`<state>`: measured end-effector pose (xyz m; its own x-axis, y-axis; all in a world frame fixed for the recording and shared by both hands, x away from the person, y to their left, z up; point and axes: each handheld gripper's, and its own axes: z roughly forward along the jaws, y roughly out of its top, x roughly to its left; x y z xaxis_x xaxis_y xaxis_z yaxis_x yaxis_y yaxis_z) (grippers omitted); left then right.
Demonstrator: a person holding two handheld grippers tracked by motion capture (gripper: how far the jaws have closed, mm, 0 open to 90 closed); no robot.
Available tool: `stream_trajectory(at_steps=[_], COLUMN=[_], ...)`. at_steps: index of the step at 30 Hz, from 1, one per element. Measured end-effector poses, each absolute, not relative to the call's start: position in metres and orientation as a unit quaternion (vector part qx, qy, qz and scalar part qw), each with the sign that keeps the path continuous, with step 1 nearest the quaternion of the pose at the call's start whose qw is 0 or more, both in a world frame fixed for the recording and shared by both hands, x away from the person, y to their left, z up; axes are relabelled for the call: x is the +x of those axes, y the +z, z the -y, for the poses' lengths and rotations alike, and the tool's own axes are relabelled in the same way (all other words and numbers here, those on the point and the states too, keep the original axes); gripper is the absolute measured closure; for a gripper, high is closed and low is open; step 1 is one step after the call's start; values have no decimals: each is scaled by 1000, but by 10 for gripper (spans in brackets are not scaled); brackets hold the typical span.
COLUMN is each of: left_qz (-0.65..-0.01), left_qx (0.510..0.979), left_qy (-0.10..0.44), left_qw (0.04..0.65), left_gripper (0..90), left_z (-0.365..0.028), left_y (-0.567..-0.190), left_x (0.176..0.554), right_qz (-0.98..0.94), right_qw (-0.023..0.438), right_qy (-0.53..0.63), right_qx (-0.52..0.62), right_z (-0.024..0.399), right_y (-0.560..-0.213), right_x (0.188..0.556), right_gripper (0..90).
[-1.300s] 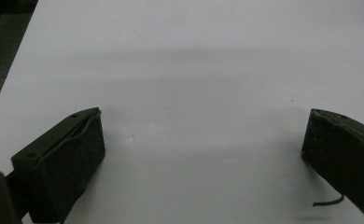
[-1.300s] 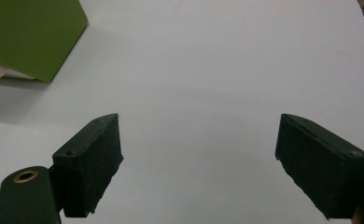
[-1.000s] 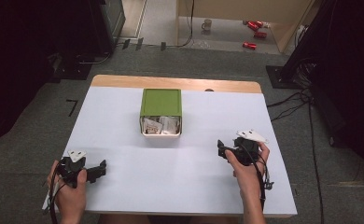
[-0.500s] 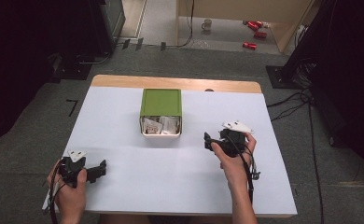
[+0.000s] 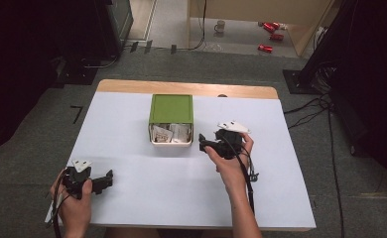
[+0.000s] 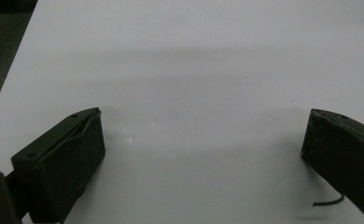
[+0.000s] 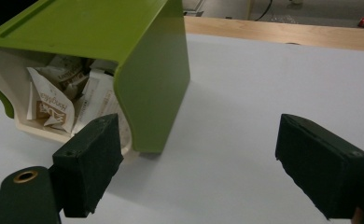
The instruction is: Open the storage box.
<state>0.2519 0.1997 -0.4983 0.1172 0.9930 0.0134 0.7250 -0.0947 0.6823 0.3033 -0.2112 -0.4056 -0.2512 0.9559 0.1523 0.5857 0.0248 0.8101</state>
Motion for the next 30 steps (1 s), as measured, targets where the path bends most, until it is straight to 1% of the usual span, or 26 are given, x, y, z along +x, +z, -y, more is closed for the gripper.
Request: stream_trajectory(at_steps=[9, 15, 22, 30], left_qz=[-616, -617, -617, -617], left_qx=[698, 697, 698, 698], left_qy=[248, 247, 247, 247], left_qw=[269, 269, 269, 268], left_gripper=[0, 0, 0, 0], left_z=[-200, -200, -200, -200], left_y=[-498, -498, -498, -498], left_x=[252, 252, 252, 252], right_qz=[-685, -687, -682, -669], right_qw=[216, 217, 227, 252], right_qy=[405, 398, 382, 358], right_qx=[566, 568, 581, 601], right_z=[181, 169, 157, 156], right_y=[-417, -426, -439, -451], right_x=[319, 327, 339, 351], right_gripper=[140, 141, 153, 205])
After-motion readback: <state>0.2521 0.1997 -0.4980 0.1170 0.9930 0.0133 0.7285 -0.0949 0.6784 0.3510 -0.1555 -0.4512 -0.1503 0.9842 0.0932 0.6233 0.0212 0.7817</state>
